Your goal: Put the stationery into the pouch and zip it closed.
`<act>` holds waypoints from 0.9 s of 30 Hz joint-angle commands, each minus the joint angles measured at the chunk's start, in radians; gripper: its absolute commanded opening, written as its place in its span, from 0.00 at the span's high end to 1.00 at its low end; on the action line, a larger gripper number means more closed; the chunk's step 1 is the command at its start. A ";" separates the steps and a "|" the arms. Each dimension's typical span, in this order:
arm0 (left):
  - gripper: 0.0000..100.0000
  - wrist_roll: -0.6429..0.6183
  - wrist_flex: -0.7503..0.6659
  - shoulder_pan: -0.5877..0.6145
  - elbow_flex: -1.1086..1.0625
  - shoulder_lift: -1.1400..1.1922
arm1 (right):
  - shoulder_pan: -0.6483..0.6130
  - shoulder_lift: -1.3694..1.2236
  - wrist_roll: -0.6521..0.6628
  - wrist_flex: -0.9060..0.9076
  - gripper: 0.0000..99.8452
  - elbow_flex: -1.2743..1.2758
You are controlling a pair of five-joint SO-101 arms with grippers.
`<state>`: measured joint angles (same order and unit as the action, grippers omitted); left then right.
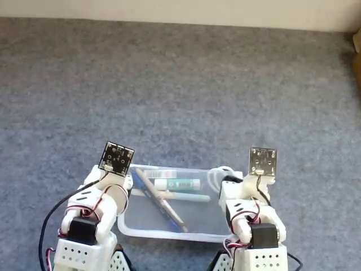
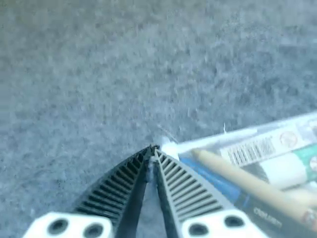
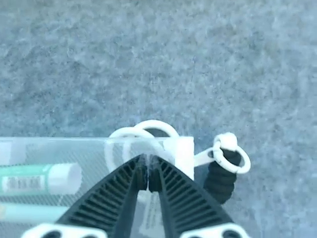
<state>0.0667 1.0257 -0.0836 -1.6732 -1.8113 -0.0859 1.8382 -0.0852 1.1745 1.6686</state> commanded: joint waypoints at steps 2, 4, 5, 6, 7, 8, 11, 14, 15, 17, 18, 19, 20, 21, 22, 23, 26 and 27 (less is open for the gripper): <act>0.99 -0.005 0.087 0.015 -0.021 -0.007 | 0.002 -0.002 -0.006 0.077 0.99 0.156; 0.99 -0.005 0.129 0.015 -0.021 -0.007 | 0.002 -0.002 -0.006 0.077 0.99 0.156; 0.99 -0.005 0.150 0.015 -0.021 -0.007 | 0.002 -0.002 -0.006 0.077 0.99 0.156; 0.99 -0.005 0.169 0.015 -0.021 -0.007 | 0.002 -0.002 -0.006 0.077 0.99 0.156; 0.99 -0.005 0.186 0.015 -0.021 -0.007 | 0.002 -0.002 -0.006 0.077 0.99 0.156; 0.99 -0.005 0.201 0.013 -0.021 -0.007 | 0.002 -0.002 -0.006 0.077 0.99 0.156; 0.99 -0.006 0.207 0.010 -0.021 -0.008 | 0.002 -0.002 -0.006 0.077 0.99 0.156; 0.99 -0.006 0.216 0.012 -0.021 -0.008 | 0.002 -0.002 -0.006 0.077 0.99 0.156; 0.99 -0.006 0.216 0.010 -0.021 -0.008 | 0.002 -0.002 -0.006 0.077 0.99 0.156; 0.99 -0.006 0.216 0.008 -0.021 -0.008 | 0.002 -0.002 -0.006 0.077 0.99 0.156; 0.99 -0.006 0.216 0.008 -0.021 -0.008 | 0.002 -0.002 -0.006 0.077 0.99 0.156; 0.99 -0.006 0.216 0.008 -0.021 -0.008 | 0.002 -0.002 -0.006 0.077 0.99 0.156; 0.99 -0.006 0.216 0.008 -0.021 -0.008 | 0.002 -0.002 -0.006 0.077 0.99 0.156; 0.99 -0.006 0.216 0.008 -0.021 -0.008 | 0.002 -0.002 -0.006 0.077 0.99 0.156; 0.99 -0.006 0.216 0.008 -0.021 -0.008 | 0.002 -0.002 -0.006 0.077 0.99 0.156; 0.99 -0.006 0.216 0.008 -0.021 -0.008 | 0.002 -0.002 -0.006 0.077 0.99 0.156; 0.99 -0.006 0.216 0.008 -0.021 -0.008 | 0.002 -0.002 -0.006 0.077 0.99 0.156; 0.99 -0.006 0.216 0.008 -0.021 -0.008 | 0.002 -0.002 -0.006 0.077 0.99 0.156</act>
<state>0.0667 1.2375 -0.0836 -1.6732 -1.8113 -0.0859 1.8382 -0.0852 1.2206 1.6686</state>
